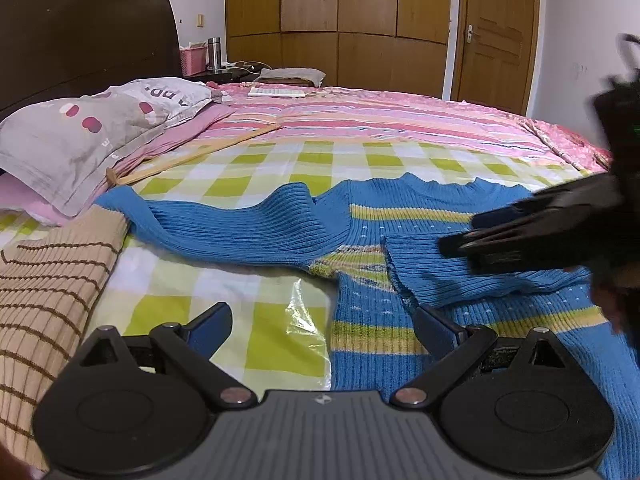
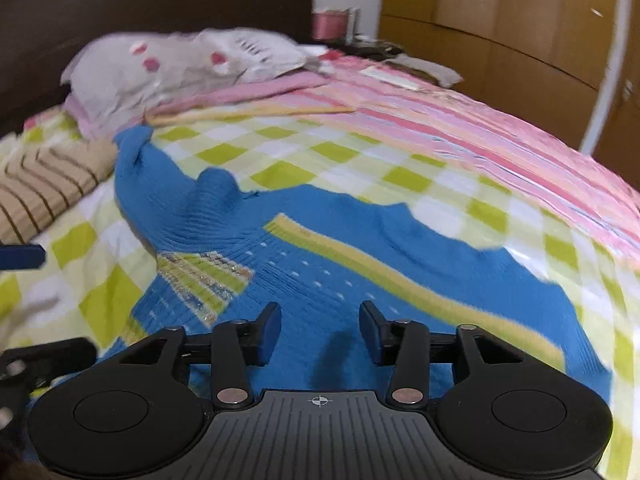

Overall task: Fold small clothes
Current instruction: 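Carry the sleeve with the right tool across the sweater body and release, then grasp the other sleeve cuff with the right tool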

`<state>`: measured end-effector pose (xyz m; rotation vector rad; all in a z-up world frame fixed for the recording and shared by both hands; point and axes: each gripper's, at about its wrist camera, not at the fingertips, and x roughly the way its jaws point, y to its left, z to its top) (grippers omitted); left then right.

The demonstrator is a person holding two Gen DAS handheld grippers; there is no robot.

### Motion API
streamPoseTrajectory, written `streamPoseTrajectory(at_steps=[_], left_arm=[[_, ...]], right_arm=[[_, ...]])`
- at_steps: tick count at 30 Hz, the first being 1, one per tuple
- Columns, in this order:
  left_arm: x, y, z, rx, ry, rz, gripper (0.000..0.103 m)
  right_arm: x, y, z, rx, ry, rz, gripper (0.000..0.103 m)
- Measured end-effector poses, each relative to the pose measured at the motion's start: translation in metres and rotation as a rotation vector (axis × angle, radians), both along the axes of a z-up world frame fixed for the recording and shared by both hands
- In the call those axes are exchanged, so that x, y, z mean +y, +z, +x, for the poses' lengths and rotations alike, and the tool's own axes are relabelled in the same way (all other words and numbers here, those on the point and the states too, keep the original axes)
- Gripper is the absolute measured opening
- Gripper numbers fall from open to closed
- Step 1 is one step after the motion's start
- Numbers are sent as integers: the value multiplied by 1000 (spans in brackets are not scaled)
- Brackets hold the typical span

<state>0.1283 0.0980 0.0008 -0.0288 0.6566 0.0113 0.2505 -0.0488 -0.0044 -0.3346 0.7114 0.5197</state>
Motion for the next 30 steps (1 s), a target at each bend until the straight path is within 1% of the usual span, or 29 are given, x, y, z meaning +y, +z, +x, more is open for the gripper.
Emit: streamPoseTrajectory(at_steps=[4,5,7,9,10,13,16,18,20,21,22,23,24,28,30], left_arm=[[3,-2,1,2,2,3,103],[4,-2,1,3,5,3,103],[6,-4,3,8,10,1,103],[7,-5,4,14,16,-2,103],[6,-6,4,16,19,-1,103],[4,-6,4,12,16,5,103],[2,-6,3,9,8,12,103],[1,-6,3,10,3,12,103],[2,-6,4,12,0,12,103],[2,-6,4,13,0,13,103],[2,-6,4,13,1,13,103],[3,-6,4,12,3,13,103],[4,-4,3,7,6,11,103],[8,-1,3,-5,16,-3,103],[11,-2,4,1,26,-9,103]], right_arm=[[15,-16,23,74,16,-56,44],[15,-17,25,79,15,-52,38],[14,-14,28,84,-2,-32,6],[10,-9,31,104,-31,14,5],[8,-6,32,99,-48,40,5],[2,7,38,73,-94,134,5],[-2,19,44,26,-143,219,5],[0,21,49,12,-160,250,5],[8,14,57,75,-129,234,12],[14,8,60,106,-116,207,13],[19,2,61,117,-115,171,15],[22,-3,59,103,-116,138,15],[22,-4,57,88,-117,127,17],[10,6,40,36,-152,181,26],[8,6,30,14,-136,163,28]])
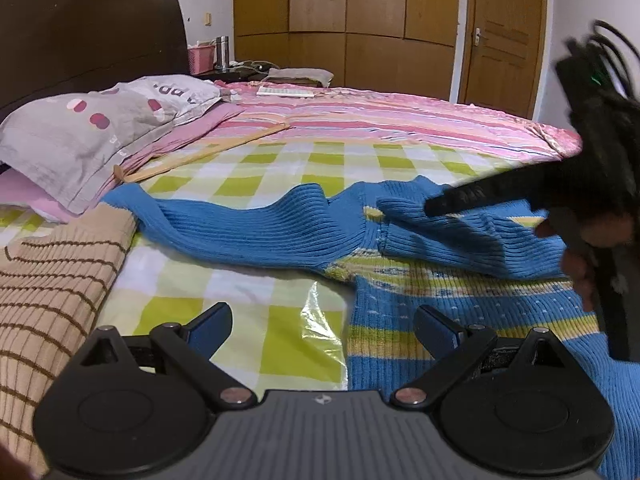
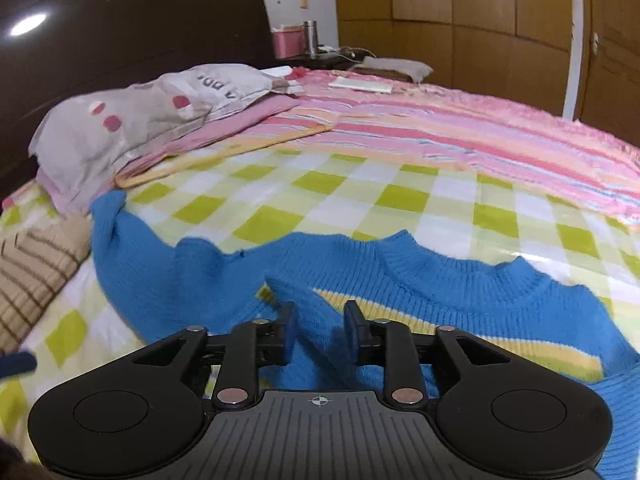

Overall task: Fold small clothes
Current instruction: 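Grasp the other sleeve cuff with the right tool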

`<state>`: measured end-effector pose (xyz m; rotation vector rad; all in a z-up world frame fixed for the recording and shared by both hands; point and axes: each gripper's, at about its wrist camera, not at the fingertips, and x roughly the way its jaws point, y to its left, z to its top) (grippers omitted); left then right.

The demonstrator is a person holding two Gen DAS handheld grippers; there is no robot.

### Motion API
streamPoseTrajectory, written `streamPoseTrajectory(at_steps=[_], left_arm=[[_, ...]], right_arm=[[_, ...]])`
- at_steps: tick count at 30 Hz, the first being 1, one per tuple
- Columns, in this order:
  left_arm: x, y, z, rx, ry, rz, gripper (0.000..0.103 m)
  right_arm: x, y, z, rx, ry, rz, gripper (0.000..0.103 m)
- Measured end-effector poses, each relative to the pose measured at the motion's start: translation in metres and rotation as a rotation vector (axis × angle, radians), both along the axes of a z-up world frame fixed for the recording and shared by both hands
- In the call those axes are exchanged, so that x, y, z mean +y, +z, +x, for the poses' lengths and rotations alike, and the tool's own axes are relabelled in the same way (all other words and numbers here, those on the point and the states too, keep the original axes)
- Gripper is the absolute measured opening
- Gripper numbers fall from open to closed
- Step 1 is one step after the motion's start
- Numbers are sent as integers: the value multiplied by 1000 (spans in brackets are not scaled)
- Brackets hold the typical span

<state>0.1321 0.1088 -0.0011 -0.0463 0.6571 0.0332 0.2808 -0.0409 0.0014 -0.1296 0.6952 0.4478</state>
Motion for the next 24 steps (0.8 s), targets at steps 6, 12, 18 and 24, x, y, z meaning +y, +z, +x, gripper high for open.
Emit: streamPoseTrajectory(at_steps=[6,12,18,24], left_arm=[[7,3,-2,-12,26,-10,103],[8,1,0,-5,30,-7,103],[9,3,0,-11,31,-7,103],[14,5,-1,-18,45,-13,103]], right_arm=[[-2,-11,-22,-35,45,-6,28],[20,-28,-18,-10,132,-122,33],[24,-28,-22,-12,147,-149,9],[19,-23,-44,24,191,-102,5]])
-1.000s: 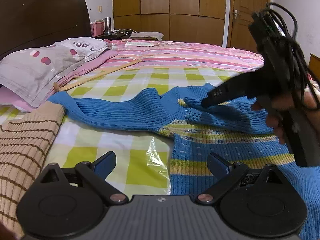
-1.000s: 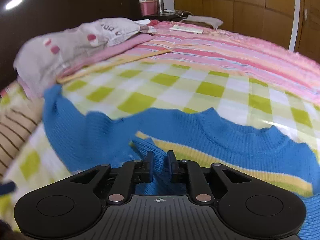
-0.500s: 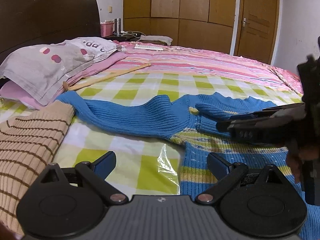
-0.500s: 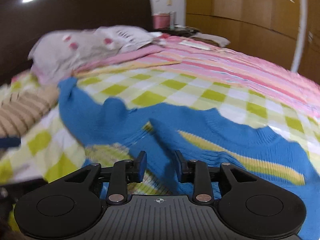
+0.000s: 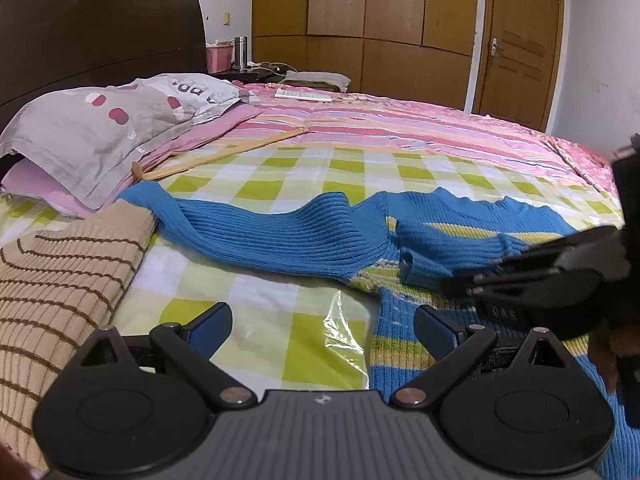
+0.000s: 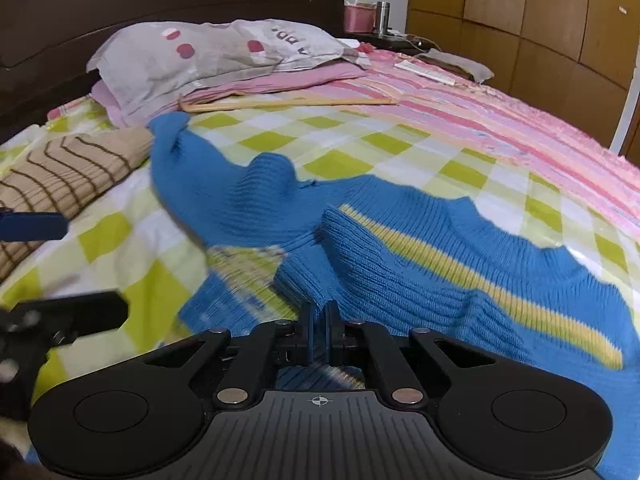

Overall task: Fold small clothes
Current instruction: 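Grasp the other sleeve cuff with the right tool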

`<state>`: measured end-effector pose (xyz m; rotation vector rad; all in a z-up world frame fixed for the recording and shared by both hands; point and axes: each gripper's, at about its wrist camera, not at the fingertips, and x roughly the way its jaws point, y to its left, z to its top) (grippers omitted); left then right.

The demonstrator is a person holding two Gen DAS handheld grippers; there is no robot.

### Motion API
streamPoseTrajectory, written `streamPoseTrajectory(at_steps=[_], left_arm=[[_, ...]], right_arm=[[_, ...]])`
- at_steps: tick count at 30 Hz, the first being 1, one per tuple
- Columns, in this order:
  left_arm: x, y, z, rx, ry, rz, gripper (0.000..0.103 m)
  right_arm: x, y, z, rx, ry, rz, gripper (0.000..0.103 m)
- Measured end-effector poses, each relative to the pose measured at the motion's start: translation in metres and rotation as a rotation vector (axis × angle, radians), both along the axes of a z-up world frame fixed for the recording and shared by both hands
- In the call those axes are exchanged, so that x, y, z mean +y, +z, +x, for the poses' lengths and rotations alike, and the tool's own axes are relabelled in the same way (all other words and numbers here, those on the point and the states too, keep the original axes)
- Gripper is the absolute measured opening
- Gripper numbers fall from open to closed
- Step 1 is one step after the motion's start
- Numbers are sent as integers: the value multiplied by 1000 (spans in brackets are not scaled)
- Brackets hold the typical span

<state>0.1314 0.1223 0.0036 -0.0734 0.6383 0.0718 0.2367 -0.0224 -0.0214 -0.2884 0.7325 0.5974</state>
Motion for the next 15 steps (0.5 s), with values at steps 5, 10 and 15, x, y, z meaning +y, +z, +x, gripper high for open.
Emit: streamPoseTrajectory(at_steps=[5,10,15], left_arm=[[4,0,2,-1,15,10,103],[25,2,6,-28,67,4,103],[56,-3,13,-23,182,-19,103]], right_arm=[[6,-1,5,19,-1,-35,13],[10,19,0,9,26,16,18],[34,32,5,29,65,45,19]])
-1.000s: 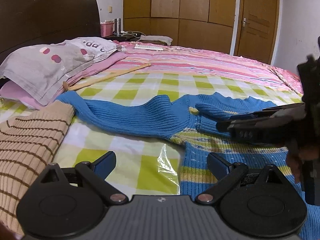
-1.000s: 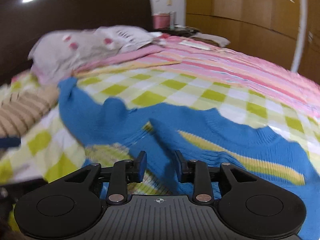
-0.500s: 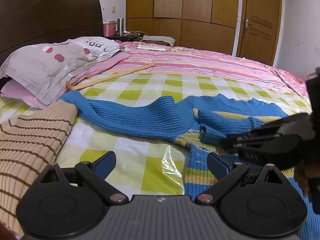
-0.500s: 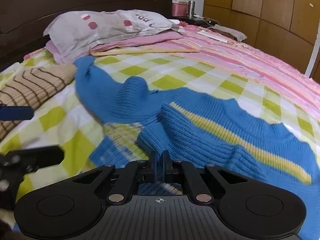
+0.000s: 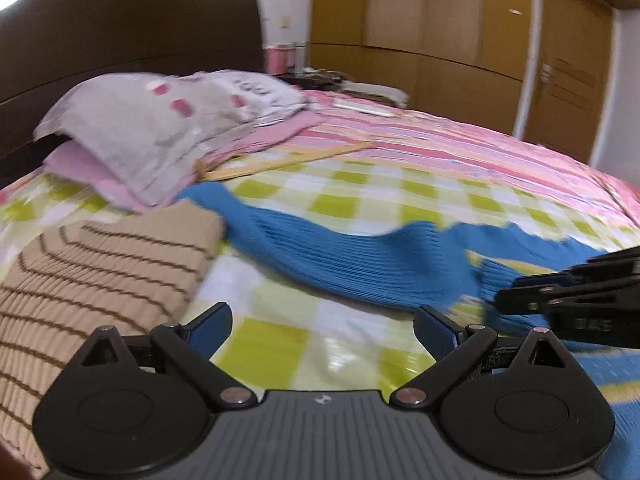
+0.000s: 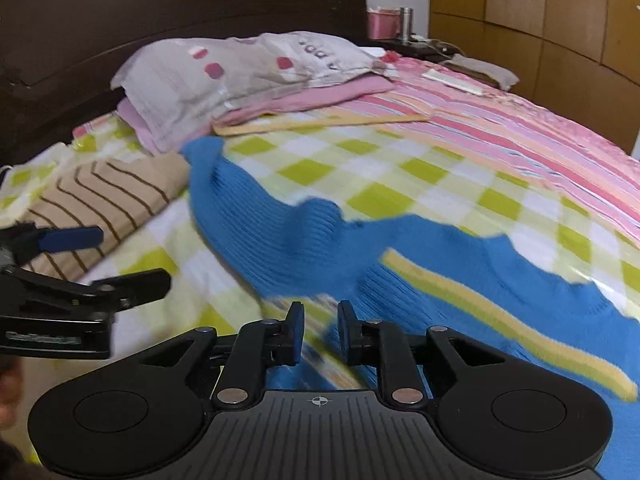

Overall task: Fold small clothes
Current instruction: 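Grasp the other sleeve cuff with the right tool, then lift the sleeve with the right tool and lay it across the sweater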

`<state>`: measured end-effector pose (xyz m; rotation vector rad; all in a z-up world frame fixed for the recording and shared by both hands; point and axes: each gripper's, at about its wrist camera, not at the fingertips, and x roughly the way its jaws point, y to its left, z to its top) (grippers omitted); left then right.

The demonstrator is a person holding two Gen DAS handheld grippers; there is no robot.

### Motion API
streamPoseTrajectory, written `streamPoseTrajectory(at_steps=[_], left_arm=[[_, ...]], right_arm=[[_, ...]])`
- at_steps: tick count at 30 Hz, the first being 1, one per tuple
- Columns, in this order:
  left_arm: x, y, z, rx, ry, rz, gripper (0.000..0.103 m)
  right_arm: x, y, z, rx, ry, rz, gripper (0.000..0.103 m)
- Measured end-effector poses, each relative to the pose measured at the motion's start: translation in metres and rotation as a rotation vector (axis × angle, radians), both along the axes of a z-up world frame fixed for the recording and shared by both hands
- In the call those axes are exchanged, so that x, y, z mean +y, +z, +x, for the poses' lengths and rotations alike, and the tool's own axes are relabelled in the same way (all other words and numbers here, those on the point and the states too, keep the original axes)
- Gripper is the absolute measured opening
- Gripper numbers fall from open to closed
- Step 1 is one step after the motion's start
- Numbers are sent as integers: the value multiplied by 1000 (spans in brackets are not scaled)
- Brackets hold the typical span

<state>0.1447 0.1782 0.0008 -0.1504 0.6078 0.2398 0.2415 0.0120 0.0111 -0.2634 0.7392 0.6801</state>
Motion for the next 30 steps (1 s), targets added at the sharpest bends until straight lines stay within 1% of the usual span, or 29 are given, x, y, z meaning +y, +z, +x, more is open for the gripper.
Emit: streamPoseTrajectory(at_steps=[3,7,11,16,20,23,28,30], left_arm=[[15,1,4,0,44,-7,103],[28,4,9,-22,76,28,103],[39,2,8,-28,94,61,102],[49,-7,10,-23,88,82,102],[53,-16,12,-4,68,61,102],[53,-21,14,7,56,62,102],[59,-25,15,14,57,44,102],[58,-25,15,13,53,49,102]], right_arm=[[26,8,9,2,38,16,19],[68,16,26,33,84,47,20],[116,15,46,77,122,77,26],[172,1,76,163,131,106,27],[205,-9,99,187,122,117,27],[223,-16,114,196,110,124,27],[243,-32,135,249,89,134,27],[250,-39,140,262,88,129,27]])
